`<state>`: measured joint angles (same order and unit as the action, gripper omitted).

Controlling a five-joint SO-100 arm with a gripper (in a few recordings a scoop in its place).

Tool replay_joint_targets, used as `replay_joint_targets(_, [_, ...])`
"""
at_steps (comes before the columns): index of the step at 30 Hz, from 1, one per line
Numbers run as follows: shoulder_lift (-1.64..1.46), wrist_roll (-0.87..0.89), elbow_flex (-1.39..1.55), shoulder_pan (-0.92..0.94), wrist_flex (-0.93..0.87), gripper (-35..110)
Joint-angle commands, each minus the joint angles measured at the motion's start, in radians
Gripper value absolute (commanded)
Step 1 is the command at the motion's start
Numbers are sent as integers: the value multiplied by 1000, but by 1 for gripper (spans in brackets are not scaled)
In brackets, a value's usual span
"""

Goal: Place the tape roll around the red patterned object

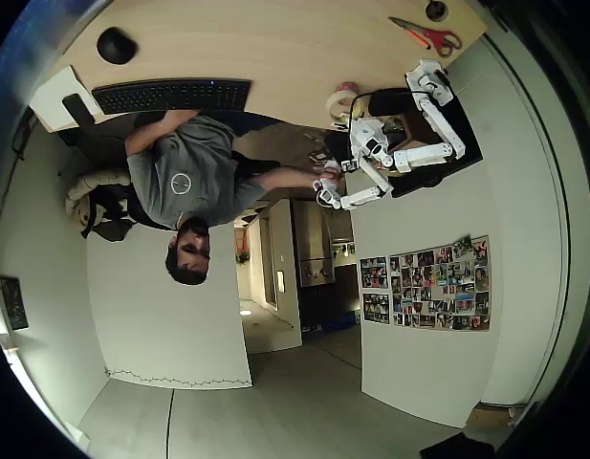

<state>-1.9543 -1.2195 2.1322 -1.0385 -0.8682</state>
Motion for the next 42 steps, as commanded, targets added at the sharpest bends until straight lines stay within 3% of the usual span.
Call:
replay_joint_targets(1, [-46,-14,43,-18,17,4])
replay_joint_targets(10, [-49,-21,43,-12,-23,18])
replay_joint_targets(13, [-64,-44,25,-6,-61,28])
replay_joint_targets(21, [-91,-95,-256,21,-390,44])
replay_joint_targets(27, [-212,-106,-314,57,-486,43])
replay_joint_targets(37, [-170,-175,-267,402,-499,43])
replay_joint_targets(42, [-43,-190,-354,469,-472,42])
